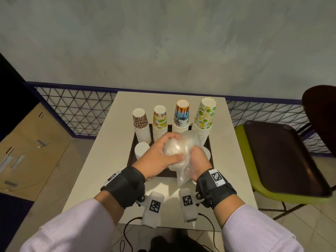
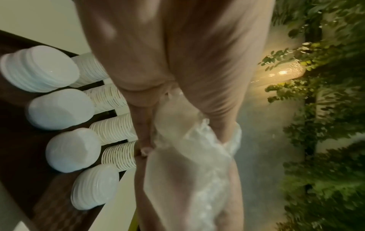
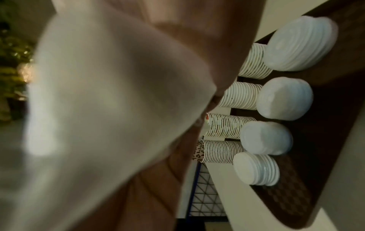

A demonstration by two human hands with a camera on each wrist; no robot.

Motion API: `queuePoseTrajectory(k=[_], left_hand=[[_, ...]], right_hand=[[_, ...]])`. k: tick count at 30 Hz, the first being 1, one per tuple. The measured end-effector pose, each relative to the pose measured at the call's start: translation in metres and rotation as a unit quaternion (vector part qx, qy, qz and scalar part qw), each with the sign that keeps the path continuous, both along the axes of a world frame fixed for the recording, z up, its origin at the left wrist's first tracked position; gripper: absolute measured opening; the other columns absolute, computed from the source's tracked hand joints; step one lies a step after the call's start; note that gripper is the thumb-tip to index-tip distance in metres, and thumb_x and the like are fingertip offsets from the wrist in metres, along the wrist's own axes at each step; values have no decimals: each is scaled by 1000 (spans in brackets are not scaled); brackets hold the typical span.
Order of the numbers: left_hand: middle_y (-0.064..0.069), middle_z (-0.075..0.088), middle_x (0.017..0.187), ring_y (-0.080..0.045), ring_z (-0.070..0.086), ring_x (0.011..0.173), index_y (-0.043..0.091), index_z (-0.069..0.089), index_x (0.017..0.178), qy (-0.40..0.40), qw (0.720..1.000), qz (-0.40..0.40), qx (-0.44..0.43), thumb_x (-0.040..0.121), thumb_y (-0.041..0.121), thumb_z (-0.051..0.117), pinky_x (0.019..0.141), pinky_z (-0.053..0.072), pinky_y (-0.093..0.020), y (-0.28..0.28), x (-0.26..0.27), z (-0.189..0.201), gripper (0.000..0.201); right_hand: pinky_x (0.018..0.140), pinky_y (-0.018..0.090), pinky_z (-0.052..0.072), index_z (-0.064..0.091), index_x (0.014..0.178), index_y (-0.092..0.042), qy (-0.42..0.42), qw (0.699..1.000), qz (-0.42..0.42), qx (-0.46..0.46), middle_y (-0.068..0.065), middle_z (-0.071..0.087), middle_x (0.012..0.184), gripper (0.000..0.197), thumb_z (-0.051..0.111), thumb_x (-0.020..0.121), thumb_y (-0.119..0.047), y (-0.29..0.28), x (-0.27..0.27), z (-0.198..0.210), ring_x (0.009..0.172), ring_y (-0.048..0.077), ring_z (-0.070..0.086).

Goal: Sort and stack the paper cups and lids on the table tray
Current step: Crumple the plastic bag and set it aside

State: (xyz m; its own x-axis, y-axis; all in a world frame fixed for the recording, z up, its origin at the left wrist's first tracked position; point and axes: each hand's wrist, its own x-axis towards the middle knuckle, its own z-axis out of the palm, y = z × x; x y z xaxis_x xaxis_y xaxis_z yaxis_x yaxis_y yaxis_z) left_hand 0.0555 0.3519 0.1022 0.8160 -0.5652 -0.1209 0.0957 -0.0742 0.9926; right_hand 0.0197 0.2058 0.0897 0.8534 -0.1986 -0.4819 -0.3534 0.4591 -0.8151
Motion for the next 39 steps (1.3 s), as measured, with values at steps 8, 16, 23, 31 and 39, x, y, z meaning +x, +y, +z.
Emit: queuePoseTrajectory(k=[8,16,23,31,39], left_hand=[[6,75,103,-9,70,93,30,69,116,-51,992,-4,114,75,9,88,81,58,-26,-1,8,0,49],[0,80,91,-15,74,89,22,75,99,28,990,134,37,82,-5,79,77,61,-30,-5,8,-14,32],[2,80,93,-12,73,88,24,80,104,-71,987,85,117,72,15,77,83,58,-29,-18,-1,-18,33],[-4,79,88,-8,67,76,23,79,98,-67,992,-60,91,77,22,75,73,53,-27,-52,-21,-9,21],[-1,52,130,-8,55,121,42,43,132,-104,982,-140,69,72,46,65,100,43,-19,-124,-59,-7,65]], right_hand=[[89,41,56,67,119,-4,-27,994,104,27,18,70,109,33,44,95,1,-16,-9,-15,100,28,70],[70,28,54,60,126,-8,-122,957,195,-176,1,74,98,43,77,87,-11,-35,-43,-28,84,15,69],[74,27,53,68,87,-26,-145,895,15,-421,-6,69,82,22,71,85,-3,-49,-41,-9,76,6,64],[69,16,44,49,95,-20,-145,901,7,-410,-3,56,88,13,60,98,-15,-61,-63,-2,71,-5,52],[70,21,48,41,101,-25,-70,935,-56,-343,-6,55,90,25,63,98,-15,-101,-101,-2,75,2,54]])
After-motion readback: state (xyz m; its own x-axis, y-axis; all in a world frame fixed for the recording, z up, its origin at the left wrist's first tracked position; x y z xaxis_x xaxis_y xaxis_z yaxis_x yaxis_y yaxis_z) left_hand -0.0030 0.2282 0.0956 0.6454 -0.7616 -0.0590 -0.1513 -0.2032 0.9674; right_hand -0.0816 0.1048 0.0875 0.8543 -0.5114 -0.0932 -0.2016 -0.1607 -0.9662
